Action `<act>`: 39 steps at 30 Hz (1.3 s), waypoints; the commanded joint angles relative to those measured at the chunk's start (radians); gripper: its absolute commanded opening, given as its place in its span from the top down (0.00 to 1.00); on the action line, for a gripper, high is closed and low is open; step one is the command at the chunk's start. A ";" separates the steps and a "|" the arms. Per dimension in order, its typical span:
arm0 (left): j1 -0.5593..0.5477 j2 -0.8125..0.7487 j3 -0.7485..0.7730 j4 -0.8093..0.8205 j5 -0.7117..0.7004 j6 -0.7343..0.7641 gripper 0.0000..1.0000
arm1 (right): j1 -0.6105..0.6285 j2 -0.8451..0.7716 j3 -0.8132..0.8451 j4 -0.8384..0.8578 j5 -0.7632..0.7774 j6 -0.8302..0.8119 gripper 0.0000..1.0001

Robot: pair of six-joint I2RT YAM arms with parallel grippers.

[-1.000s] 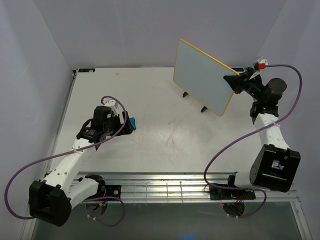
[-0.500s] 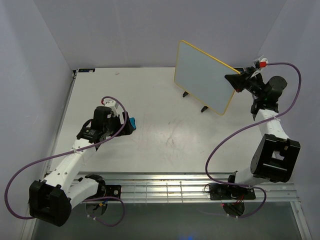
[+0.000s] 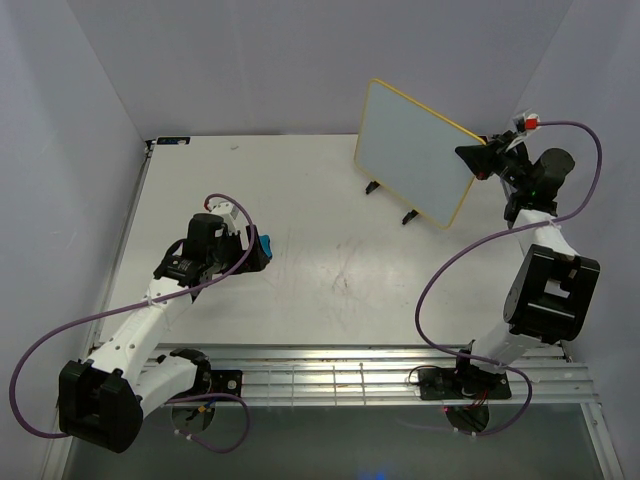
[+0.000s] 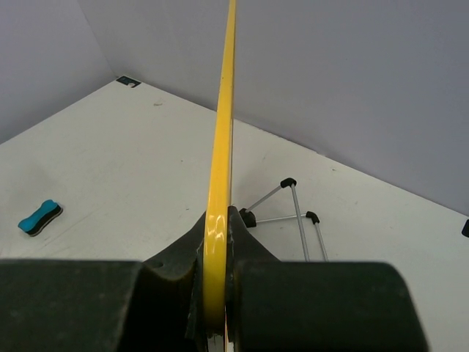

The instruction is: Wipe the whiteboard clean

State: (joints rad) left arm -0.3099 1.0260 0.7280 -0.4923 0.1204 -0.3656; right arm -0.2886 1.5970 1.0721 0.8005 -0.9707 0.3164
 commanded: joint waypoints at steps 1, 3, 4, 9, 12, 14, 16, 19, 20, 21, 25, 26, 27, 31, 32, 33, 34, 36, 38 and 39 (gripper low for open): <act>-0.001 -0.009 -0.001 0.011 0.015 0.010 0.02 | -0.003 -0.011 0.055 0.187 0.014 0.032 0.92; -0.001 -0.009 -0.001 0.012 0.012 0.010 0.02 | -0.004 -0.006 0.042 0.201 0.016 0.030 0.92; -0.001 -0.009 -0.001 0.011 0.012 0.010 0.02 | -0.004 -0.003 0.034 0.200 0.013 0.026 0.92; -0.003 -0.009 -0.001 0.011 0.018 0.010 0.02 | -0.007 0.020 0.026 0.203 0.006 0.020 0.92; -0.001 -0.009 -0.001 0.012 0.018 0.008 0.02 | -0.011 0.030 0.014 0.209 0.010 0.018 0.92; -0.001 -0.009 -0.001 0.012 0.018 0.010 0.02 | -0.012 0.035 0.008 0.210 0.010 0.016 0.92; -0.001 -0.007 -0.001 0.012 0.019 0.011 0.02 | -0.012 0.043 0.002 0.223 0.012 0.023 0.92; -0.001 -0.009 -0.001 0.012 0.021 0.011 0.02 | -0.012 0.060 -0.015 0.258 0.009 0.050 0.92; -0.001 -0.009 -0.001 0.012 0.021 0.011 0.02 | -0.012 0.064 -0.017 0.273 0.007 0.062 0.92; -0.001 -0.009 -0.004 0.012 0.021 0.011 0.02 | -0.012 0.073 -0.018 0.281 0.007 0.065 0.92; -0.001 -0.009 -0.002 0.014 0.022 0.011 0.02 | -0.012 0.095 -0.011 0.298 0.003 0.084 0.92; -0.001 -0.009 -0.002 0.014 0.024 0.011 0.02 | -0.012 0.104 -0.009 0.298 0.006 0.088 0.92; -0.001 -0.007 -0.002 0.014 0.025 0.011 0.02 | -0.012 0.109 -0.009 0.302 0.006 0.089 0.92; -0.001 -0.004 -0.002 0.015 0.025 0.013 0.02 | -0.012 0.132 -0.012 0.302 0.010 0.082 0.92; -0.001 -0.004 -0.002 0.015 0.027 0.013 0.02 | -0.011 0.141 -0.014 0.304 0.012 0.084 0.92; -0.003 -0.004 -0.004 0.014 0.027 0.011 0.02 | -0.012 0.146 -0.015 0.313 0.013 0.087 0.92; -0.001 -0.004 -0.004 0.015 0.027 0.013 0.02 | -0.012 0.150 -0.018 0.318 0.013 0.090 0.92; -0.001 -0.004 -0.002 0.015 0.027 0.013 0.02 | -0.012 0.159 -0.021 0.319 0.013 0.089 0.89; -0.001 0.000 -0.002 0.015 0.027 0.013 0.02 | -0.012 0.167 -0.027 0.310 0.021 0.076 0.87; -0.001 0.000 -0.002 0.015 0.028 0.013 0.02 | -0.014 0.169 -0.029 0.309 0.021 0.073 0.88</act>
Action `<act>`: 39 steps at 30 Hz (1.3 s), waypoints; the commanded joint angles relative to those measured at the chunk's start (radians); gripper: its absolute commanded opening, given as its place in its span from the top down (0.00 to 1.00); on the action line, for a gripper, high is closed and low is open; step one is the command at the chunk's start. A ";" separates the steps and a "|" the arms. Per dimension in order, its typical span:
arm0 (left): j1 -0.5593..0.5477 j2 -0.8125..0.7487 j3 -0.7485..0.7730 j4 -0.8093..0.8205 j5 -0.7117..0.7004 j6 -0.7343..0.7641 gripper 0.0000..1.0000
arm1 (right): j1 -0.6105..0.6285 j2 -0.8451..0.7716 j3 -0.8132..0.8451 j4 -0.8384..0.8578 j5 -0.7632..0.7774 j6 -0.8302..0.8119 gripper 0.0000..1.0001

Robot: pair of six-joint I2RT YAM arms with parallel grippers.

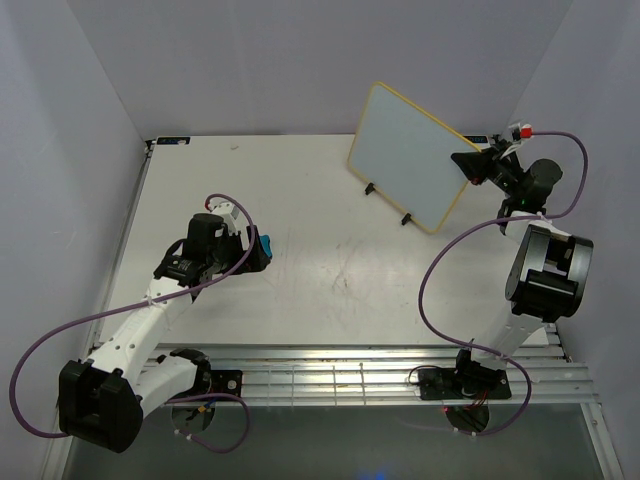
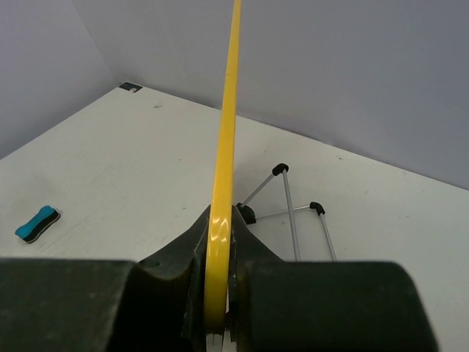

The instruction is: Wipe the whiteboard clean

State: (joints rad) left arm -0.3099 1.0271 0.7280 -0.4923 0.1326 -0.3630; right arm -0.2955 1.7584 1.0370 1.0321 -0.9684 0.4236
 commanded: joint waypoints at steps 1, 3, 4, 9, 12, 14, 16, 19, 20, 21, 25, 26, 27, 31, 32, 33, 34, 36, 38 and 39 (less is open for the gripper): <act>-0.001 -0.001 -0.002 0.014 0.018 0.010 0.02 | -0.007 0.010 0.003 0.077 0.020 -0.036 0.87; -0.003 0.001 -0.002 0.015 0.019 0.010 0.02 | -0.010 0.012 -0.006 0.075 0.025 -0.040 0.82; -0.001 -0.001 -0.002 0.015 0.019 0.012 0.02 | -0.017 0.009 -0.009 0.078 0.028 -0.043 0.81; -0.001 0.005 -0.002 0.015 0.025 0.013 0.02 | -0.053 -0.007 -0.012 0.077 0.037 -0.039 0.69; -0.001 0.004 -0.001 0.015 0.030 0.013 0.02 | -0.059 -0.013 -0.017 0.075 0.053 -0.043 0.46; -0.001 0.005 -0.002 0.017 0.030 0.015 0.02 | -0.059 0.002 -0.003 0.068 0.057 -0.045 0.43; -0.001 0.007 -0.002 0.018 0.038 0.015 0.02 | -0.060 0.015 0.005 0.068 0.054 -0.042 0.41; -0.003 0.007 -0.004 0.020 0.038 0.016 0.02 | -0.059 0.032 0.000 0.072 0.057 -0.046 0.39; -0.001 0.007 -0.006 0.020 0.039 0.016 0.02 | -0.060 0.032 -0.002 0.068 0.062 -0.049 0.36; -0.003 0.010 -0.004 0.020 0.044 0.016 0.02 | -0.059 0.032 -0.002 0.063 0.063 -0.058 0.35; -0.001 0.014 -0.002 0.020 0.050 0.018 0.02 | -0.059 0.026 -0.003 0.025 0.080 -0.092 0.33; -0.001 0.013 -0.002 0.020 0.048 0.018 0.02 | -0.060 0.024 -0.009 0.026 0.083 -0.095 0.33; -0.001 0.013 -0.004 0.020 0.047 0.018 0.02 | -0.062 0.023 -0.014 0.029 0.083 -0.098 0.33; -0.003 0.007 -0.004 0.021 0.045 0.018 0.02 | -0.065 0.006 -0.049 0.056 0.068 -0.121 0.40; -0.001 0.007 -0.006 0.021 0.047 0.016 0.02 | -0.065 0.004 -0.057 0.063 0.068 -0.134 0.46; -0.001 0.007 -0.004 0.020 0.047 0.018 0.02 | -0.068 0.001 -0.070 0.072 0.066 -0.135 0.47; -0.001 0.007 -0.004 0.021 0.048 0.018 0.02 | -0.067 -0.005 -0.075 0.078 0.065 -0.135 0.48; -0.001 0.002 -0.004 0.021 0.050 0.018 0.02 | -0.067 -0.013 -0.074 0.085 0.056 -0.135 0.50; -0.001 -0.001 -0.006 0.021 0.050 0.018 0.02 | -0.067 -0.023 -0.065 0.072 0.051 -0.140 0.51; -0.003 -0.001 -0.006 0.023 0.051 0.018 0.02 | -0.068 -0.031 -0.061 0.037 0.056 -0.154 0.51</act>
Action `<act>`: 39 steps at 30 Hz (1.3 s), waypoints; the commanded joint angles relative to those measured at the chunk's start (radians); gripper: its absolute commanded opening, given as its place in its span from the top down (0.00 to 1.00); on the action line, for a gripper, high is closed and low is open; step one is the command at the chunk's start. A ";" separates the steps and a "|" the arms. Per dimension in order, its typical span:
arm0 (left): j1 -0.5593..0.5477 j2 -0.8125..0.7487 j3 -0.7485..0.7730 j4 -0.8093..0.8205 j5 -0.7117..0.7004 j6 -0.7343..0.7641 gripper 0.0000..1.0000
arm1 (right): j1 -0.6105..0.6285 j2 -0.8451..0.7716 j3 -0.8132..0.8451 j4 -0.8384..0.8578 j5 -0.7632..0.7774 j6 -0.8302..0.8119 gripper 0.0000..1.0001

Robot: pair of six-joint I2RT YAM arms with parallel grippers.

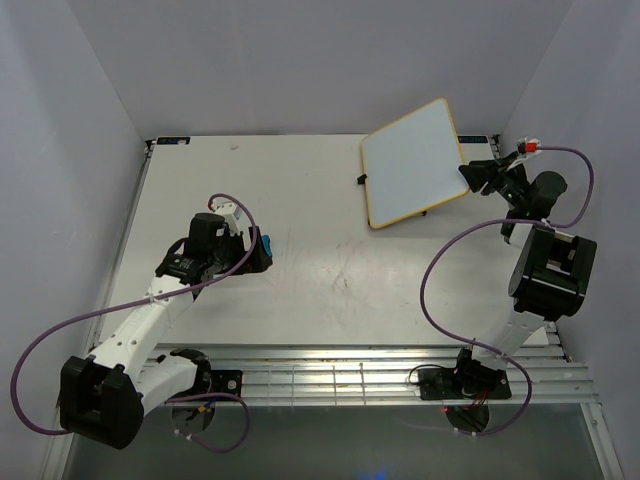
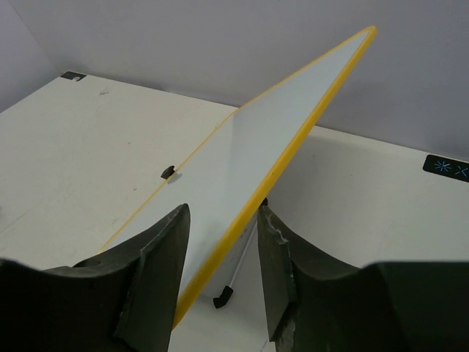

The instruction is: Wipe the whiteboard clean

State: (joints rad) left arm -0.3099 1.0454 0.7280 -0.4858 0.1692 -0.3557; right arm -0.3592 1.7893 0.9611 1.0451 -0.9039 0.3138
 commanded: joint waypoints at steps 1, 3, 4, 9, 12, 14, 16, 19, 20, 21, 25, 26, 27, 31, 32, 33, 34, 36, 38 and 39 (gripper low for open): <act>-0.001 -0.021 -0.006 0.016 0.015 0.011 0.02 | -0.004 -0.070 0.033 -0.008 -0.010 -0.059 0.53; -0.001 -0.024 -0.006 0.018 0.018 0.011 0.02 | -0.001 -0.080 0.048 -0.080 -0.013 -0.097 0.60; -0.001 -0.025 -0.006 0.018 0.018 0.011 0.02 | -0.003 -0.082 0.047 -0.082 -0.013 -0.097 0.62; -0.001 -0.035 -0.006 0.019 0.019 0.011 0.02 | -0.001 -0.099 0.070 -0.178 -0.024 -0.136 0.70; -0.003 -0.035 -0.007 0.019 0.023 0.012 0.02 | -0.001 -0.110 0.096 -0.262 -0.009 -0.172 0.64; -0.001 -0.035 -0.006 0.019 0.023 0.012 0.02 | -0.001 -0.122 0.096 -0.309 0.040 -0.188 0.59; -0.001 -0.036 -0.007 0.021 0.026 0.012 0.02 | -0.001 -0.146 0.102 -0.388 0.091 -0.197 0.55; -0.001 -0.035 -0.006 0.019 0.027 0.012 0.02 | -0.001 -0.176 0.174 -0.517 0.216 -0.106 0.46; -0.001 -0.035 -0.007 0.021 0.027 0.012 0.02 | -0.003 -0.173 0.279 -0.686 0.238 -0.090 0.35; -0.001 -0.035 -0.006 0.021 0.030 0.014 0.02 | -0.003 -0.147 0.345 -0.783 0.234 -0.072 0.27; -0.003 -0.035 -0.006 0.021 0.038 0.015 0.02 | -0.003 -0.016 0.577 -1.040 0.050 0.054 0.22; -0.001 -0.035 -0.007 0.023 0.039 0.015 0.02 | 0.000 0.026 0.609 -1.129 0.016 0.077 0.22; -0.001 -0.035 -0.007 0.023 0.038 0.015 0.02 | 0.003 0.042 0.661 -1.173 0.013 0.068 0.22; -0.003 -0.038 -0.009 0.024 0.039 0.015 0.02 | 0.020 0.087 0.725 -1.338 0.106 0.001 0.25; -0.001 -0.036 -0.009 0.024 0.042 0.015 0.02 | 0.023 0.106 0.731 -1.358 0.114 -0.007 0.26; -0.001 -0.035 -0.009 0.024 0.044 0.015 0.02 | 0.028 0.119 0.743 -1.417 0.132 -0.034 0.28; -0.003 -0.033 -0.007 0.023 0.046 0.017 0.02 | 0.034 0.130 0.770 -1.442 0.175 -0.050 0.29; -0.003 -0.033 -0.007 0.024 0.047 0.017 0.02 | 0.048 0.151 0.774 -1.461 0.174 -0.062 0.30; -0.001 -0.036 -0.010 0.023 0.050 0.018 0.02 | 0.058 0.182 0.787 -1.461 0.145 -0.056 0.35; -0.001 -0.036 -0.009 0.024 0.052 0.018 0.02 | 0.062 0.192 0.800 -1.470 0.140 -0.061 0.36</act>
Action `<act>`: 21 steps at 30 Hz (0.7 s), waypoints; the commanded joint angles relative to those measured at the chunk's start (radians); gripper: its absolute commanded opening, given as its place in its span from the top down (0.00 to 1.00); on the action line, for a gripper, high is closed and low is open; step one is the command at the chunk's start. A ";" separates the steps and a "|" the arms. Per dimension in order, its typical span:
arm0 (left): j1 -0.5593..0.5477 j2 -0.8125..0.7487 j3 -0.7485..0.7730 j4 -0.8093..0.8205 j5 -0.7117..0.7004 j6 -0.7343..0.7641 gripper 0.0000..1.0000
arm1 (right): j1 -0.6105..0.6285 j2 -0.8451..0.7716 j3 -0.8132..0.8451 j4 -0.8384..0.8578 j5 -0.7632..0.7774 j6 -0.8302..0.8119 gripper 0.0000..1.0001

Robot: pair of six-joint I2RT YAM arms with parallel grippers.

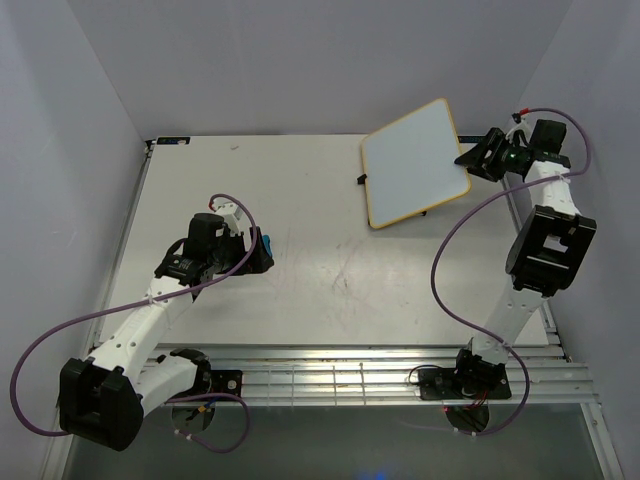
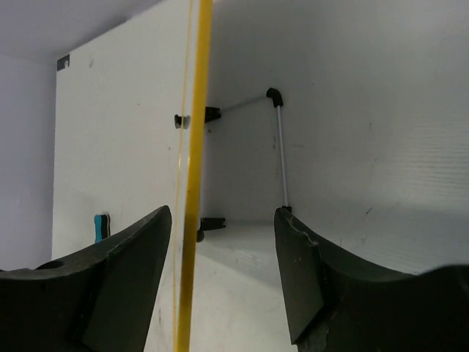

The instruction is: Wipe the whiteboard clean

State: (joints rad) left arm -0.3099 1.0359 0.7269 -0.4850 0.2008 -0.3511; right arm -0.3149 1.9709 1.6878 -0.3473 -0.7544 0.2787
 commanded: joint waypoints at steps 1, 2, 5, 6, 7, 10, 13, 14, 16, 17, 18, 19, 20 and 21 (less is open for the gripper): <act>-0.001 -0.027 -0.007 0.023 0.020 0.014 0.02 | 0.022 0.023 0.084 -0.093 -0.020 -0.033 0.39; -0.001 -0.025 -0.009 0.025 0.022 0.014 0.02 | 0.025 0.040 0.098 -0.096 -0.034 -0.033 0.42; -0.001 -0.023 -0.007 0.025 0.022 0.014 0.02 | 0.027 0.057 0.104 -0.094 -0.049 -0.036 0.47; -0.003 -0.023 -0.007 0.025 0.022 0.014 0.02 | 0.027 0.060 0.104 -0.096 -0.057 -0.039 0.49; -0.001 -0.023 -0.009 0.025 0.022 0.015 0.02 | 0.025 0.062 0.104 -0.096 -0.065 -0.041 0.55; -0.001 -0.022 -0.009 0.025 0.023 0.015 0.02 | 0.027 0.069 0.110 -0.098 -0.097 -0.047 0.68; -0.001 -0.020 -0.007 0.026 0.025 0.015 0.02 | 0.027 0.072 0.115 -0.116 -0.117 -0.068 0.73; -0.003 -0.020 -0.009 0.026 0.028 0.015 0.02 | 0.028 0.071 0.115 -0.116 -0.126 -0.072 0.76; -0.001 -0.020 -0.009 0.026 0.029 0.017 0.02 | 0.027 0.071 0.118 -0.116 -0.140 -0.075 0.84; -0.001 -0.020 -0.009 0.026 0.028 0.017 0.02 | 0.028 0.071 0.118 -0.116 -0.141 -0.076 0.86; -0.001 -0.020 -0.009 0.026 0.026 0.017 0.02 | 0.027 0.069 0.119 -0.116 -0.145 -0.078 0.89; -0.001 -0.020 -0.011 0.025 0.026 0.017 0.02 | 0.028 0.068 0.121 -0.116 -0.149 -0.078 0.92; -0.003 -0.020 -0.009 0.026 0.026 0.017 0.02 | 0.027 0.066 0.122 -0.119 -0.148 -0.079 0.92; -0.001 -0.019 -0.009 0.026 0.026 0.015 0.02 | 0.027 0.063 0.122 -0.119 -0.148 -0.082 0.92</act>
State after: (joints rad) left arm -0.3099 1.0359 0.7261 -0.4778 0.2119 -0.3477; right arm -0.2852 2.0380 1.7641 -0.4808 -0.8707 0.2535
